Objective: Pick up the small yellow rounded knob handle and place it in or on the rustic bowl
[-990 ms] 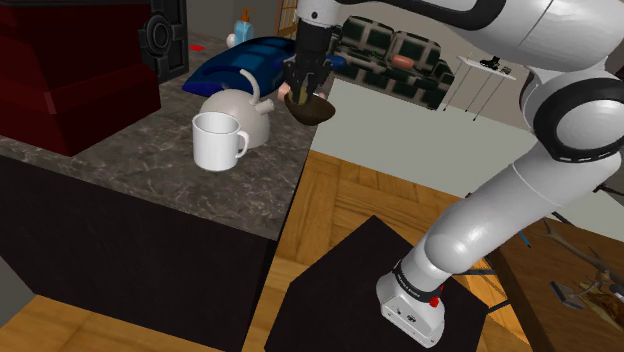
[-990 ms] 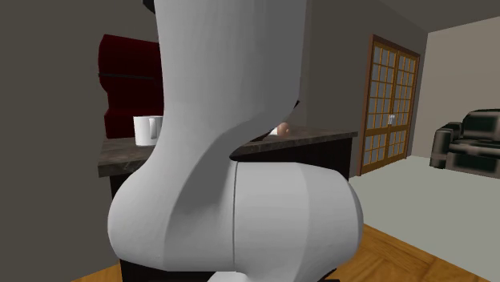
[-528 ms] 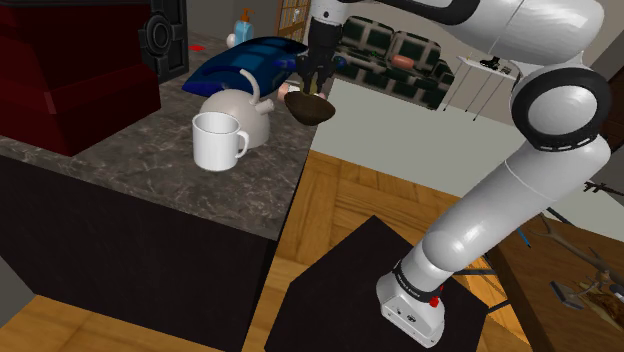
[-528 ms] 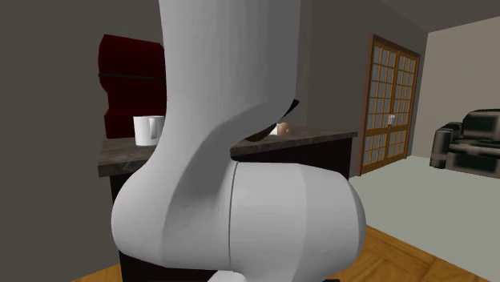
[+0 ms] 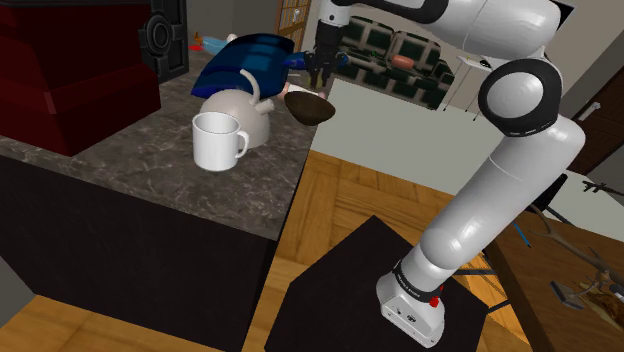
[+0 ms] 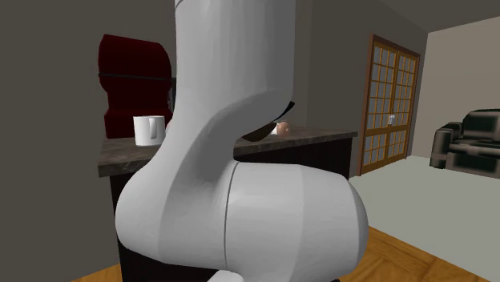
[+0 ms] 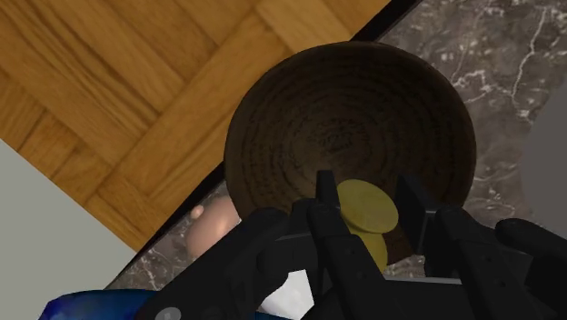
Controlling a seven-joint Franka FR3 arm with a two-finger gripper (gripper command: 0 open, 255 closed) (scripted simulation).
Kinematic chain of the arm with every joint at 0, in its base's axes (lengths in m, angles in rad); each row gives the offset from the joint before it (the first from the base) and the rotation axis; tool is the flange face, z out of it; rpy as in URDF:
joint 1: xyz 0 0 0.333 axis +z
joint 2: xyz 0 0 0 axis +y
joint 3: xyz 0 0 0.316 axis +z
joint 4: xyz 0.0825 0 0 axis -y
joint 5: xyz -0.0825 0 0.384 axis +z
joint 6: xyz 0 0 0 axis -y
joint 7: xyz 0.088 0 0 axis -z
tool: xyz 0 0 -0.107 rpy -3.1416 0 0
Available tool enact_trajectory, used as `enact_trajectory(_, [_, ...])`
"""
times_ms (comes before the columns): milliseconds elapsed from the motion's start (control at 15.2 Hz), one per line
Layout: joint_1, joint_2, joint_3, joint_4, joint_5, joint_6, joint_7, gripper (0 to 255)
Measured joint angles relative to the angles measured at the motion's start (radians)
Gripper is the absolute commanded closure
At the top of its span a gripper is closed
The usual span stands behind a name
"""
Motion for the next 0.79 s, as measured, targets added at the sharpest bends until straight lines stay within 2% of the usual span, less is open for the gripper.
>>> enact_trajectory(792, [-0.006, -0.029, -0.005, -0.185, 0.003, 0.156, -0.001, 255])
